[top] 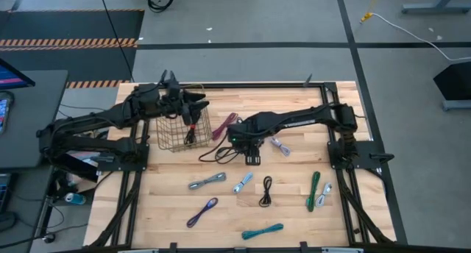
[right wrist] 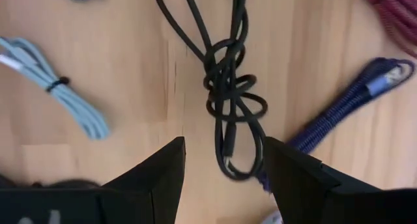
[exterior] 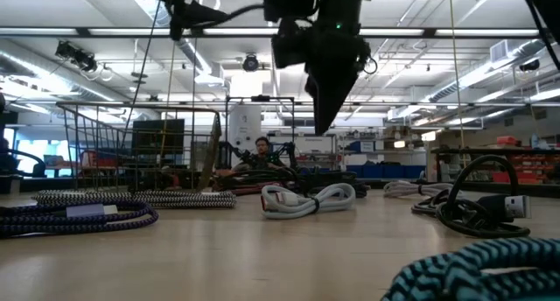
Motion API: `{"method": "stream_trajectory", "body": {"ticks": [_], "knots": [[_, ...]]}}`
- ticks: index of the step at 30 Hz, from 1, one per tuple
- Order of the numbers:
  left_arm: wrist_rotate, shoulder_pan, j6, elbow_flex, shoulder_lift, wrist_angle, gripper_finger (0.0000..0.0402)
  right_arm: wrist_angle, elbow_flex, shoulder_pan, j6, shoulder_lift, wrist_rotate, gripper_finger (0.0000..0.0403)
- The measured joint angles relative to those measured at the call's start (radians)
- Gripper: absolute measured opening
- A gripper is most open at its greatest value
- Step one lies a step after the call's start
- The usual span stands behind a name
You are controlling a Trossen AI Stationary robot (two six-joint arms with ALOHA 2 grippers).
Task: Pick and place USB-C Cables
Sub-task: Put the top black charger cable into the gold wire basket
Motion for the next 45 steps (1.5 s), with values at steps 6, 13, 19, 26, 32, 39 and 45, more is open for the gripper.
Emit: {"method": "stream_trajectory", "body": {"ticks": [6,13,19,26,32,39,45], "knots": [[0.000,0.000,0.001,0.000,-0.036,-0.056,0.0229,0.036,-0.001,-0.011,-0.041,0.071,0.002,0.0211],[0.000,0.000,0.000,0.000,-0.056,-0.097,0.0229,0.101,-0.017,-0.038,-0.099,0.097,0.008,0.0211],[0.000,0.000,0.000,0.000,-0.056,-0.097,0.0229,0.126,-0.056,-0.075,-0.101,0.095,-0.041,0.0211],[0.000,0.000,-0.001,0.000,-0.056,-0.097,0.0229,0.197,-0.137,-0.086,-0.099,0.089,-0.092,0.0211],[0.000,0.000,-0.002,0.000,-0.055,-0.097,0.0229,0.284,-0.176,-0.087,-0.097,0.093,-0.122,0.0211],[0.000,0.000,-0.002,0.000,-0.055,-0.096,0.0229,0.333,-0.194,-0.099,-0.089,0.095,-0.140,0.0159],[0.000,0.000,-0.003,0.000,-0.055,-0.095,0.0229,0.319,-0.194,-0.110,-0.061,0.093,-0.169,0.0075]]}}
